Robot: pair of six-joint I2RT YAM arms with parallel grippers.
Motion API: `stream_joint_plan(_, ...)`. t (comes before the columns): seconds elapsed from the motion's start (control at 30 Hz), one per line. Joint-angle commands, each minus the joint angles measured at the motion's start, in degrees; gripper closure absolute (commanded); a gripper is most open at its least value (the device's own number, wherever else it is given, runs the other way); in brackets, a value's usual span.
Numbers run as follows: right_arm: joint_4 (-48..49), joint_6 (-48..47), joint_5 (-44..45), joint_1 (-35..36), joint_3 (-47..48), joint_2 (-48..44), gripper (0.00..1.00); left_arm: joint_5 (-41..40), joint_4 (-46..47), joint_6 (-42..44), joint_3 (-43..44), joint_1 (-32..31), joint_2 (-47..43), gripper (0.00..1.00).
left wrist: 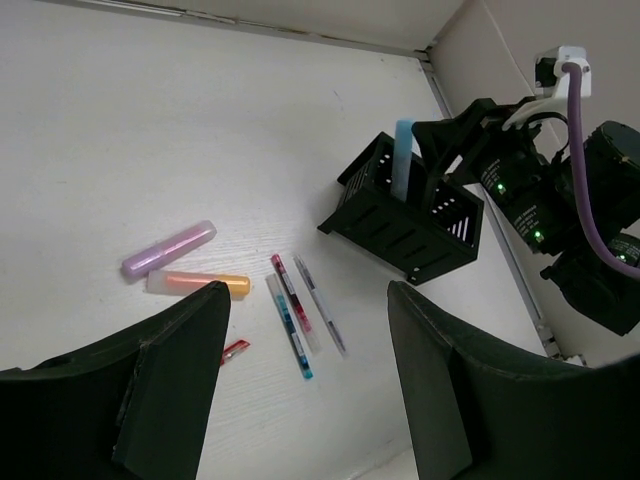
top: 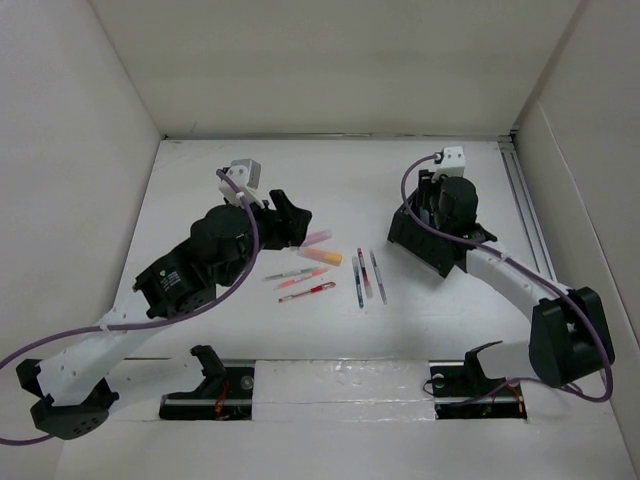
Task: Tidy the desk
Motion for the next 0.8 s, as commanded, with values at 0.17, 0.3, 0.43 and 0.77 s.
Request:
stream_joint_plan(0.17,-3.7,-1.3,-3.1,2.1,4.1,-7.3,0.41,-2.7,2.1,2.0,1.0,0.3,-0.9,0.40)
stream_joint_plan(0.3,-11.1,-8.0,-12.5,3.9,9.1,-6.9,0.83,-4.2,1.7,3.9,2.5,0.3,-0.9,0.39)
stream_joint_plan(0.43,-22.6,-18.0,-24.3,8.6,16.8,-1.3,1.00,-6.8,-0.1,4.7,6.2,0.3,-0.6,0.34)
stream_joint_plan(0.77,-39.5,-33.9,-35.3,20.4,33.9,20.6,0.42,-13.8,-4.6,7.8,18.4,0.3,6.9,0.17)
